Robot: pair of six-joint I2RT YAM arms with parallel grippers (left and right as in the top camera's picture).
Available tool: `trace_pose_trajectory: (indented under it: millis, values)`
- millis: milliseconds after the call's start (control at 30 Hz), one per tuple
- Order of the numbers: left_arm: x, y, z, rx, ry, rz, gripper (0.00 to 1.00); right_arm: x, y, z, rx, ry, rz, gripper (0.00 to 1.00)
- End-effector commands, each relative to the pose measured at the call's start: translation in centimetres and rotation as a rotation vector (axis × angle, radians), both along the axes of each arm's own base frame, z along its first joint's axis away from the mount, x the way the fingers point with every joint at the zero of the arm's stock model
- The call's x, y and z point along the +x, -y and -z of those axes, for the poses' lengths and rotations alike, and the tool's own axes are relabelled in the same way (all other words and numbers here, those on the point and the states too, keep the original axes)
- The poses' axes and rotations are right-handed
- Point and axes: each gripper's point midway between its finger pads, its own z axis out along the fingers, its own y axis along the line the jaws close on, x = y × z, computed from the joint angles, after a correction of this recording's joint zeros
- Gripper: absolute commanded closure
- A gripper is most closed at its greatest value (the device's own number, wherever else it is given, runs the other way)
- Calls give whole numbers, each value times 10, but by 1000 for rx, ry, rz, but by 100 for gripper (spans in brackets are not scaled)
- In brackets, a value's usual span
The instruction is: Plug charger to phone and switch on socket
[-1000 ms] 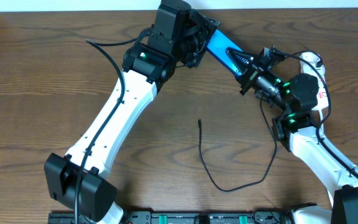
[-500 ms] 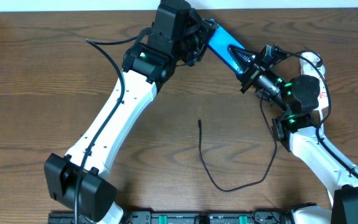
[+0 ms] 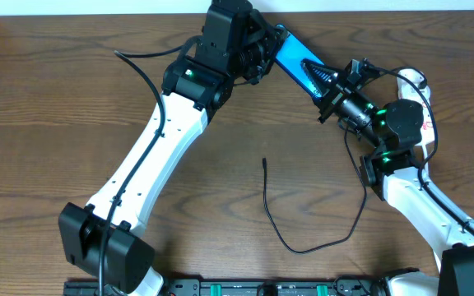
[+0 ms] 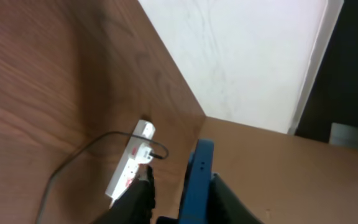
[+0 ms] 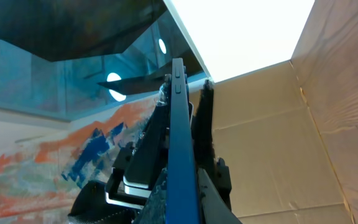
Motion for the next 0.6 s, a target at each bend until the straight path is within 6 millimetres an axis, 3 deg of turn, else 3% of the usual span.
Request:
trace_pose_trajectory:
  millis: [0, 100, 233, 333, 433, 567]
  values:
    - [-2, -2, -12, -4, 20, -2, 80, 0, 4, -19, 27, 55, 31, 99]
    - [-2, -2, -12, -4, 20, -2, 81, -1, 2, -19, 26, 55, 26, 98]
    - [-2, -2, -12, -4, 20, -2, 92, -1, 1, -19, 27, 55, 22, 98]
    - [-2, -2, -12, -4, 20, -2, 93, -1, 1, -19, 26, 54, 22, 98]
    - [-2, -2, -12, -4, 20, -2, 92, -1, 1, -19, 26, 54, 22, 94]
    - [-2, -2, -12, -4, 20, -2, 93, -1, 1, -19, 26, 54, 23, 81]
